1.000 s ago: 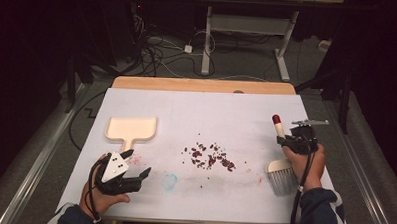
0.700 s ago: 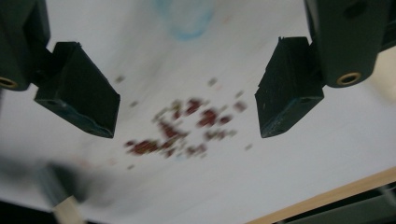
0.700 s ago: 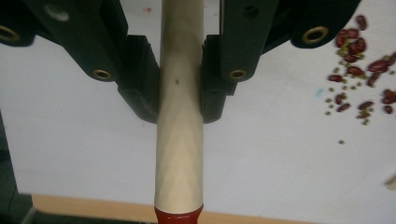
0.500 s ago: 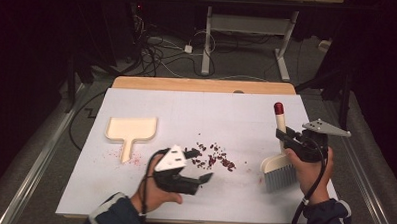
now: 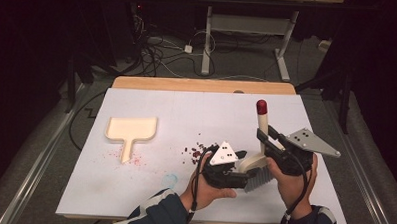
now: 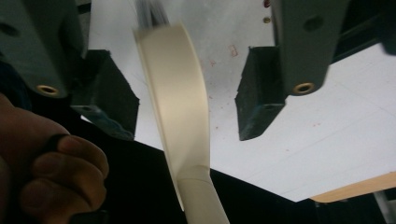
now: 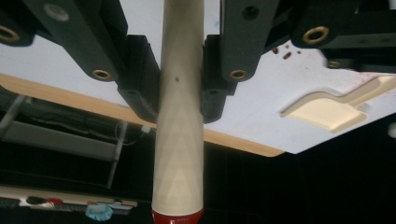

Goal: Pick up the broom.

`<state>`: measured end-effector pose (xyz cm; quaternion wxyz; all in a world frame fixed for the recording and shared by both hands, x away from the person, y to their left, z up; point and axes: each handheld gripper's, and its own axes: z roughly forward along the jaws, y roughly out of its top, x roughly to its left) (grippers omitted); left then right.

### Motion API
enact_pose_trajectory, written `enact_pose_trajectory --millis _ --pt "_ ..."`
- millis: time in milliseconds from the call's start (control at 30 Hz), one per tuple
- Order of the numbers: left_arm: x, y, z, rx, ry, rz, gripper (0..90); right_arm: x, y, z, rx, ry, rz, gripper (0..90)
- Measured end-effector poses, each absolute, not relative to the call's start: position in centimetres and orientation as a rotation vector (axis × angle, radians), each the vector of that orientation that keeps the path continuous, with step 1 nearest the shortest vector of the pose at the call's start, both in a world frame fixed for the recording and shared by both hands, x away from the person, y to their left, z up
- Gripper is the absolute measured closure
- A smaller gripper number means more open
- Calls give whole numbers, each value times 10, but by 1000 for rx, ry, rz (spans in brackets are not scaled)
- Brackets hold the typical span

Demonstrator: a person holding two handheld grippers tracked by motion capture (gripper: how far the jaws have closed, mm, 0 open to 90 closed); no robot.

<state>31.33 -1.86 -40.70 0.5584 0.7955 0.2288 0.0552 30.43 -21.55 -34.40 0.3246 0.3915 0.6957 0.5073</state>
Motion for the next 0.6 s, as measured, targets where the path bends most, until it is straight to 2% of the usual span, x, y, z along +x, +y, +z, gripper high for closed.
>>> enact_pose_trajectory --millis 233,600 --pt "314 -12 -407 1893 482 115 592 290 -199 -339 957 1841 1374 704" --pt "319 22 -402 1996 392 118 657 284 -200 -336 789 1970 1429 664"
